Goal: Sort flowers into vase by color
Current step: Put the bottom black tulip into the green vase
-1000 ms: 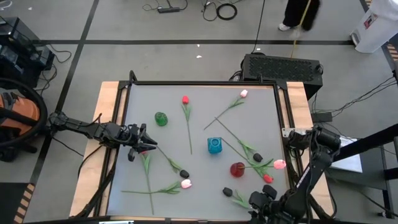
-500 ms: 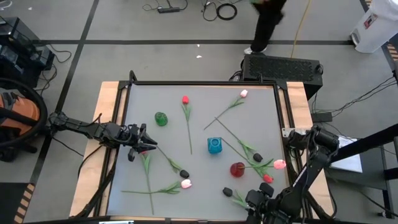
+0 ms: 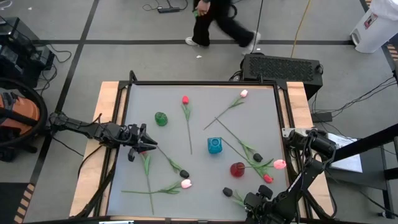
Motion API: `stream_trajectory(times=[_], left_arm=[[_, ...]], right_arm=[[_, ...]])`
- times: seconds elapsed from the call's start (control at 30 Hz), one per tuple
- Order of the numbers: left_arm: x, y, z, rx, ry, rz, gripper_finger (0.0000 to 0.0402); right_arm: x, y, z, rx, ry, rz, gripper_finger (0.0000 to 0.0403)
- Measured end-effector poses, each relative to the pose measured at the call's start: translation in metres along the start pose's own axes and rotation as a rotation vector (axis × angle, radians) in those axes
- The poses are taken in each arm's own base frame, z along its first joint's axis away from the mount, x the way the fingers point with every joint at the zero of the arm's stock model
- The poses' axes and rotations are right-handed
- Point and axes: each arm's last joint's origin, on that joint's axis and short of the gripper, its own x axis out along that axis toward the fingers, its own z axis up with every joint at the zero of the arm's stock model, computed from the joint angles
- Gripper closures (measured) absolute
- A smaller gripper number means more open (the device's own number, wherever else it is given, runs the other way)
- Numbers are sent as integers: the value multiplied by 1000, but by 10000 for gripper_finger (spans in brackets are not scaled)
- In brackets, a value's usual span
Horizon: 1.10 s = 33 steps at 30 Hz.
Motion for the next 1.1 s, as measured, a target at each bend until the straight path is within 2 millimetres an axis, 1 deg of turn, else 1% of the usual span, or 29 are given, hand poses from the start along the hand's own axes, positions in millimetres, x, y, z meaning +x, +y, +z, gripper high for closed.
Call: stream_trajectory(times=[0.3, 0.6, 1.1], left_arm=[[0, 0, 0, 0, 0, 0, 290], [0, 0, 0, 0, 0, 0, 290], [0, 0, 0, 0, 0, 0, 290]], right_arm=[[1, -2, 0, -7, -1, -21, 204], [9, -9, -1, -10, 26, -47, 204], [9, -7, -2, -1, 53, -23, 204]])
